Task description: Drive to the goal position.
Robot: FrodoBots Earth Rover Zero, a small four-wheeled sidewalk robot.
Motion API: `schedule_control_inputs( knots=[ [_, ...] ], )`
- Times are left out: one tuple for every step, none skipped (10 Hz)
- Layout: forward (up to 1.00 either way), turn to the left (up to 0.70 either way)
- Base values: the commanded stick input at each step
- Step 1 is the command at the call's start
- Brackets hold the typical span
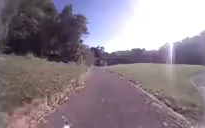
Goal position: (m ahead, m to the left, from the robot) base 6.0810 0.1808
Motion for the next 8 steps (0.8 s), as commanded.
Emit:
schedule_control_inputs(
  knots=[
    [1.0,0.0],
    [1.0,0.0],
    [1.0,0.02],
    [1.0,0.02],
    [1.0,0.02],
    [1.0,0.0],
    [1.0,0.0],
    [1.0,0.01]
  ],
)
